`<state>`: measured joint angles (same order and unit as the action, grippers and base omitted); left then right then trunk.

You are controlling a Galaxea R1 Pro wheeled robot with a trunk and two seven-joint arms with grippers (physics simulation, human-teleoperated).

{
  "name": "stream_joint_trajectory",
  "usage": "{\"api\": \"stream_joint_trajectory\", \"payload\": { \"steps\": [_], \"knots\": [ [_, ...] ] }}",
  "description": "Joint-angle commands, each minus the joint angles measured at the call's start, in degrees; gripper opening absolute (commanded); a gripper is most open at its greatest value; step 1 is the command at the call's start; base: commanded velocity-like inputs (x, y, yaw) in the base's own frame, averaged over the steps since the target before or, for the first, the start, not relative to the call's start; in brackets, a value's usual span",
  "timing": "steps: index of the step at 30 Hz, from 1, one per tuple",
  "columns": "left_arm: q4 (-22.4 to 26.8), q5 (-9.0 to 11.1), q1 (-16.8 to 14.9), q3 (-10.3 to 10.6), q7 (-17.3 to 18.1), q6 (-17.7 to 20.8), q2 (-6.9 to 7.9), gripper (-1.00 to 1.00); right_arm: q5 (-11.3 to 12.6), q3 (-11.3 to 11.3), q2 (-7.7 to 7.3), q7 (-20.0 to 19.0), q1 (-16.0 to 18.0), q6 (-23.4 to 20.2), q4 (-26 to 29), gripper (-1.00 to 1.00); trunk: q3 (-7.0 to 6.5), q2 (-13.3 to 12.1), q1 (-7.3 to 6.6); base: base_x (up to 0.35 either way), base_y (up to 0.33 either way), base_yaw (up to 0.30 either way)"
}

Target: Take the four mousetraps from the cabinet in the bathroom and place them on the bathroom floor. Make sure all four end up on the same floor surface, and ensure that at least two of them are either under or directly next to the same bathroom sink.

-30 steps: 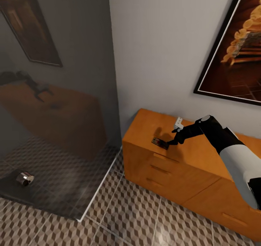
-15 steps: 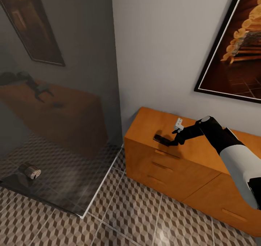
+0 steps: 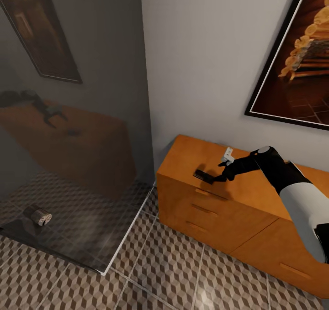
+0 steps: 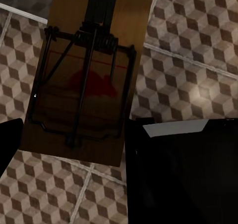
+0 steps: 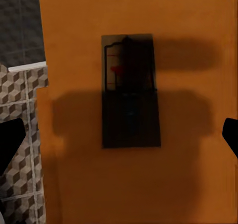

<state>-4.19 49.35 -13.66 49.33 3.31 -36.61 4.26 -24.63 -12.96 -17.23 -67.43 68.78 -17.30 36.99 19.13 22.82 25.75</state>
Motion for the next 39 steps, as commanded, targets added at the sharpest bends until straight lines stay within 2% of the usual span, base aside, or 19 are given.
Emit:
{"api": "stream_joint_trajectory", "payload": {
  "steps": [1,4,9,30,39],
  "knots": [
    [-0.16,0.39,-0.05,0.42,0.12,-0.22,-0.05,-1.0,0.02,0.68,-0.06,-0.16,0.04,-0.44,0.08,1.0,0.1,0.1,0.03,0.0,0.0,0.0],
    [-0.16,0.39,-0.05,0.42,0.12,-0.22,-0.09,-1.0,0.02,1.96,-0.08,-0.16,0.03,-0.27,0.07,1.0,0.1,0.1,0.03,0.0,0.0,0.0],
    [-0.14,0.39,-0.05,0.43,0.12,-0.22,-0.09,-1.0,0.02,2.46,-0.08,-0.14,0.04,-0.21,0.06,1.0,0.1,0.1,0.03,0.0,0.0,0.0],
    [-0.19,0.39,-0.05,0.49,0.12,-0.22,-0.13,-1.0,0.02,2.61,-0.01,-0.16,0.04,-0.11,-1.12,1.0,0.13,0.1,0.03,0.0,0.0,0.0],
    [-0.17,0.39,-0.05,0.5,0.12,-0.22,-0.13,-1.0,0.02,2.65,0.0,-0.13,0.04,-0.11,-1.47,1.0,0.7,0.1,0.03,0.0,0.0,0.0]
  ]
}}
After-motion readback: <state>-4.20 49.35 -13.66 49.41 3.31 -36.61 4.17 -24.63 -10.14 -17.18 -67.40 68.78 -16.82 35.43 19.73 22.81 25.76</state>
